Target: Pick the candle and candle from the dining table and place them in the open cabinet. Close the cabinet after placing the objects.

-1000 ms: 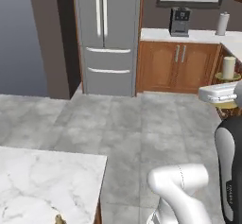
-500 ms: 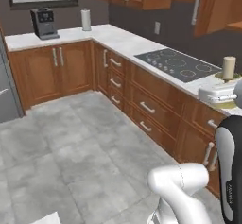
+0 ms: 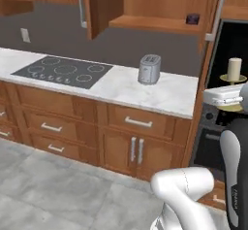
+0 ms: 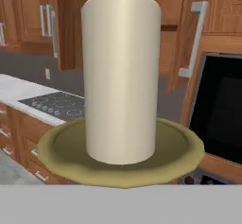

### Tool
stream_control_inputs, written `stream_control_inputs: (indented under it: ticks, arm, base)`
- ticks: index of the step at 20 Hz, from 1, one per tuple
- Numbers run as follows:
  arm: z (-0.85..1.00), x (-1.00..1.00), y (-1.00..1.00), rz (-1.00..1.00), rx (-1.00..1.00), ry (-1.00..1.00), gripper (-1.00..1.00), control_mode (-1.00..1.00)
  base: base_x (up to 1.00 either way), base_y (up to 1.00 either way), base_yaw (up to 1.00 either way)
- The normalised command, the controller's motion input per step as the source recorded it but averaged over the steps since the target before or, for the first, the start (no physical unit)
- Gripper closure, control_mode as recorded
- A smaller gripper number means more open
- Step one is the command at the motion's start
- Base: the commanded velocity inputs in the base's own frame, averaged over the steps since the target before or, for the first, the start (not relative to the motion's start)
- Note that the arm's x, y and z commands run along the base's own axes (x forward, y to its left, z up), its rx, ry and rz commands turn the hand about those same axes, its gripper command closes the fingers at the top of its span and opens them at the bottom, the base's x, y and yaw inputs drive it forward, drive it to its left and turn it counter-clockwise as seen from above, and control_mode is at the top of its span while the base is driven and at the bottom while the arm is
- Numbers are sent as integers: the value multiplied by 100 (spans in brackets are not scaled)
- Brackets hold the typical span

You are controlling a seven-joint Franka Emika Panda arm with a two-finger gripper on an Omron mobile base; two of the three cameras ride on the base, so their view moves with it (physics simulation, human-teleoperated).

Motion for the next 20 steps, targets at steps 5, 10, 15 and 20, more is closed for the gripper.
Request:
stream_control_inputs:
  ticks: [5,10,15,20]
  arm:
    - [0,0,0,0,0,0,100,100]
    - [0,0,0,0,0,0,100,100]
    - [0,0,0,0,0,0,100,100]
    - [0,0,0,0,0,0,100,100]
  base:
    - [0,0,-97]
    - [0,3,-97]
    - [3,76,-63]
    - [0,100,-22]
